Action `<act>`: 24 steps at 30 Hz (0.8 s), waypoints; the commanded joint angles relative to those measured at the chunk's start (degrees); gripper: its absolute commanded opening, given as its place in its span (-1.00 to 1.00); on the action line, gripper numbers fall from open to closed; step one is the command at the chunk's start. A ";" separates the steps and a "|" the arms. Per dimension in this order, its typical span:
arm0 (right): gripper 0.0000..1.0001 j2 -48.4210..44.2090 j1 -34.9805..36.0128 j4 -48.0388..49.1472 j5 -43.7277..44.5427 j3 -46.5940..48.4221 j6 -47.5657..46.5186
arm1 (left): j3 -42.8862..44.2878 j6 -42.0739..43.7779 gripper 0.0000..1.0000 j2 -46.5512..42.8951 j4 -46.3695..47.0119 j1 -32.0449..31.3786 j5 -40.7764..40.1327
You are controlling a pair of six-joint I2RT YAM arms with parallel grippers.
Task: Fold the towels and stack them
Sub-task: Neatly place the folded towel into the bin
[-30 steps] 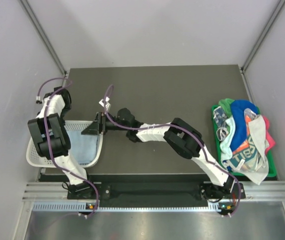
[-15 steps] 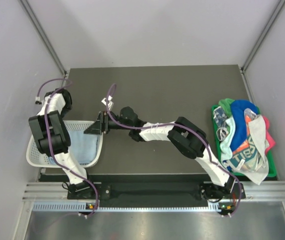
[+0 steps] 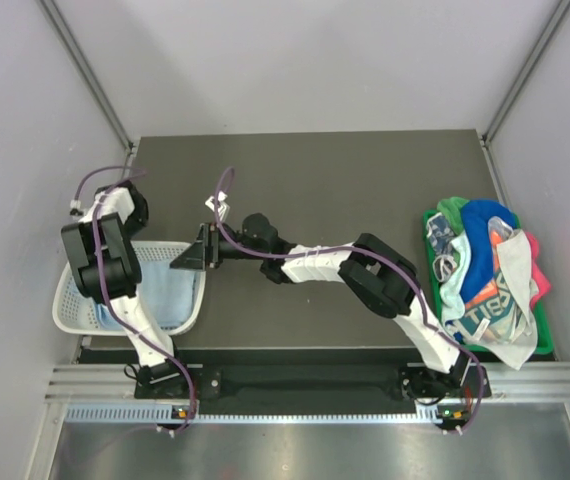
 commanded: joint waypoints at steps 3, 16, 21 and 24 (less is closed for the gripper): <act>0.45 -5.67 -1.19 2.75 -0.32 -1.69 -1.68 | -3.46 -6.20 0.21 -0.36 -5.46 0.52 -4.03; 0.45 -5.93 -1.63 2.92 -0.32 -2.57 -1.51 | -7.08 -8.30 0.26 -3.88 -6.06 2.46 -3.42; 0.44 -5.58 -1.63 2.92 -0.32 -2.48 -1.33 | -8.66 -9.53 0.30 -5.38 -6.50 2.81 -3.33; 0.44 -5.67 -1.54 3.01 -0.15 -3.10 -1.42 | -9.01 -9.62 0.33 -5.99 -6.59 3.42 -3.33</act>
